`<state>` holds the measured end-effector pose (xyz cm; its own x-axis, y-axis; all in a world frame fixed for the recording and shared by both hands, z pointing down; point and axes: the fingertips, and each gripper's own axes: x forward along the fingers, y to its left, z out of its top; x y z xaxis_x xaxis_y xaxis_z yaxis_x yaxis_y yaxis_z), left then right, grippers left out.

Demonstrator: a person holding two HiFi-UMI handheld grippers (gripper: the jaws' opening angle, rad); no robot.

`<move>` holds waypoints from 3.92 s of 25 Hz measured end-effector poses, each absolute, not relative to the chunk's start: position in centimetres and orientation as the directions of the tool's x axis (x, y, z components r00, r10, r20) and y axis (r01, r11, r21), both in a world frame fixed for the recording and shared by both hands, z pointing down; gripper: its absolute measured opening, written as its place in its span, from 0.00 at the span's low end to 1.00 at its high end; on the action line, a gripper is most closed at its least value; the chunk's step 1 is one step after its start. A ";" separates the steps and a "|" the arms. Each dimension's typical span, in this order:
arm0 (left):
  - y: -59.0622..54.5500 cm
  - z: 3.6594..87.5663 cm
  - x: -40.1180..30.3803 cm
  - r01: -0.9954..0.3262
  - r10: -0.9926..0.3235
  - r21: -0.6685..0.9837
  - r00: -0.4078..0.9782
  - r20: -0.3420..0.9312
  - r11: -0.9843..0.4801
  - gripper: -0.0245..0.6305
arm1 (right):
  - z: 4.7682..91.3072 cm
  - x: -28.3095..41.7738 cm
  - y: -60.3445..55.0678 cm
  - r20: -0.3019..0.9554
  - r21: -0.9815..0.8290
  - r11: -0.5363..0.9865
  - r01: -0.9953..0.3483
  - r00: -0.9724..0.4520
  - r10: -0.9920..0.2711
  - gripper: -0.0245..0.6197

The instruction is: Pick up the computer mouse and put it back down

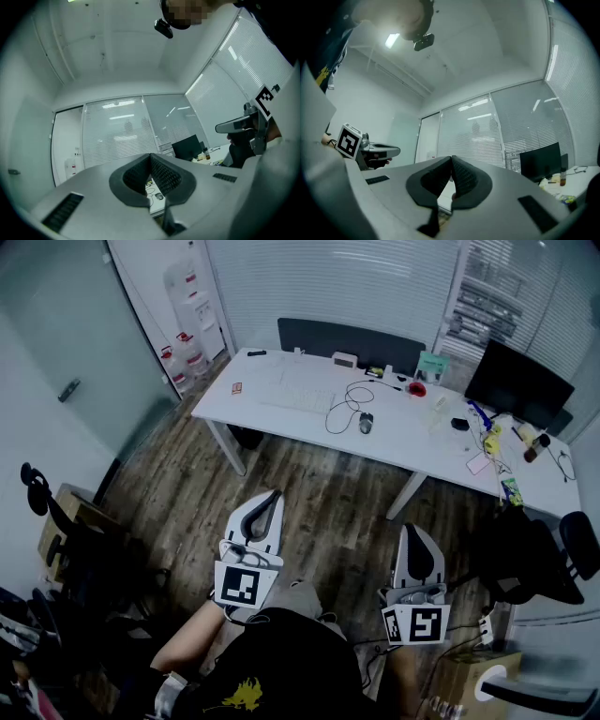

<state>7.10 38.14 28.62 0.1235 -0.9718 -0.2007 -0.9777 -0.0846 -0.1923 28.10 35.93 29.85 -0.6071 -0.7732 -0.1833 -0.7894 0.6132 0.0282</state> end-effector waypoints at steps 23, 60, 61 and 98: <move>22.5 35.4 -0.4 -0.973 -0.991 -0.205 0.122 -0.051 -0.110 0.71 | 35.6 25.1 18.3 -0.085 0.033 0.561 -0.827 -0.562 -0.823 0.71; -27.3 65.0 -20.9 -0.968 -0.827 0.182 0.242 0.507 -0.171 0.69 | 79.1 3.8 -32.8 0.731 -0.068 0.304 -0.950 -0.255 -0.633 0.68; -27.8 65.4 -20.4 -0.966 -0.821 0.185 0.252 0.513 -0.181 0.69 | 79.4 3.4 -33.1 0.733 -0.069 0.313 -0.947 -0.261 -0.629 0.68; -27.6 30.6 -22.0 -0.903 -0.899 -0.208 0.410 -0.154 -0.376 0.69 | 32.2 -0.4 -35.3 -0.026 0.102 0.356 -0.929 -0.361 -0.932 0.50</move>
<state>-22.01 -27.55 30.56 0.4102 -0.8989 -0.1541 -0.9028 -0.3764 -0.2081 -0.36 -35.33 32.20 -0.3605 -0.9324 -0.0263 -0.9288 0.3562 0.1021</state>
